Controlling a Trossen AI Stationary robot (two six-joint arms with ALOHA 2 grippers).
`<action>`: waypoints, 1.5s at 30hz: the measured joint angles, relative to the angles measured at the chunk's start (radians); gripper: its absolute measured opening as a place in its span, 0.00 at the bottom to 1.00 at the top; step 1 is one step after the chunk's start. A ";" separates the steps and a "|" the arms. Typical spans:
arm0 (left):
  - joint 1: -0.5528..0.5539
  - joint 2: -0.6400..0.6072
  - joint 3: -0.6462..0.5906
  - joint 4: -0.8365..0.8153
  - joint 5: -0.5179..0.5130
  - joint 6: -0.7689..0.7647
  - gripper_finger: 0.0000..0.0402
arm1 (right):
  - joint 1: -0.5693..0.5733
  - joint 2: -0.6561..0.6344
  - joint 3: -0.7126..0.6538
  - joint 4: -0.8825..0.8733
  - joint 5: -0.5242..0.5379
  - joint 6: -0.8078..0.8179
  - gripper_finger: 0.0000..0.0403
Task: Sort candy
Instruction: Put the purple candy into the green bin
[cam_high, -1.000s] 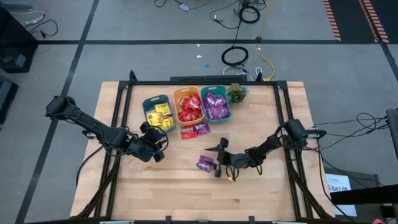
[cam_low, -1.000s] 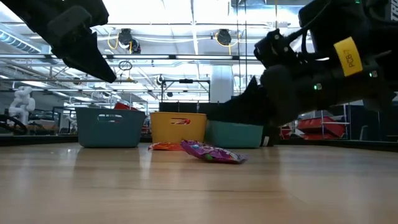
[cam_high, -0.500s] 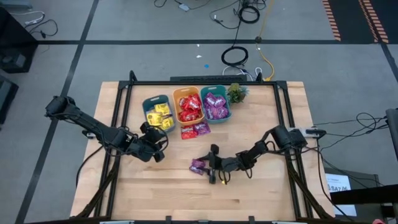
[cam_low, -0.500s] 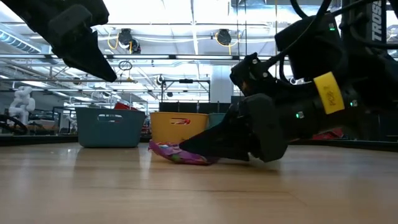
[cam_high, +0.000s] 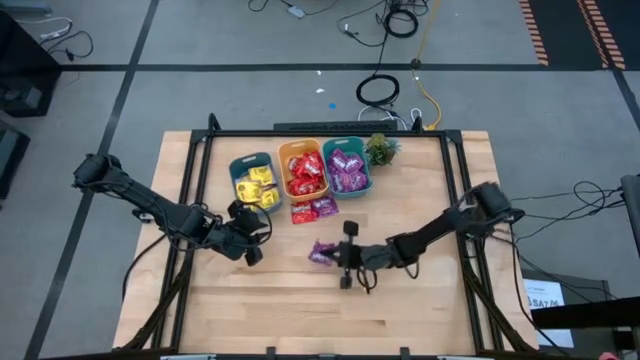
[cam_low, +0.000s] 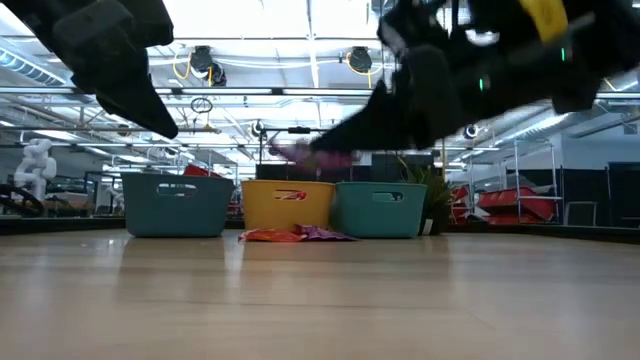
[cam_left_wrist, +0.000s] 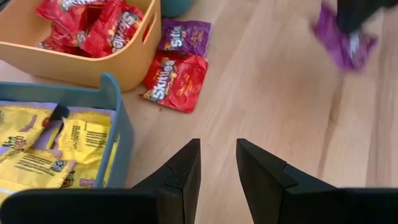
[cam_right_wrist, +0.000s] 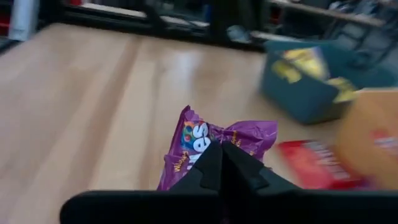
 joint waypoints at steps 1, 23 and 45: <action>0.000 0.000 0.000 0.000 0.003 0.000 0.28 | -0.002 -0.037 -0.001 -0.035 0.021 -0.019 0.00; 0.000 0.000 0.000 0.001 0.005 0.001 0.28 | -0.549 -0.467 0.000 -0.494 0.159 0.048 0.00; 0.000 0.000 0.000 0.001 0.005 0.002 0.28 | -0.617 -0.485 0.001 -0.363 -0.152 0.163 0.67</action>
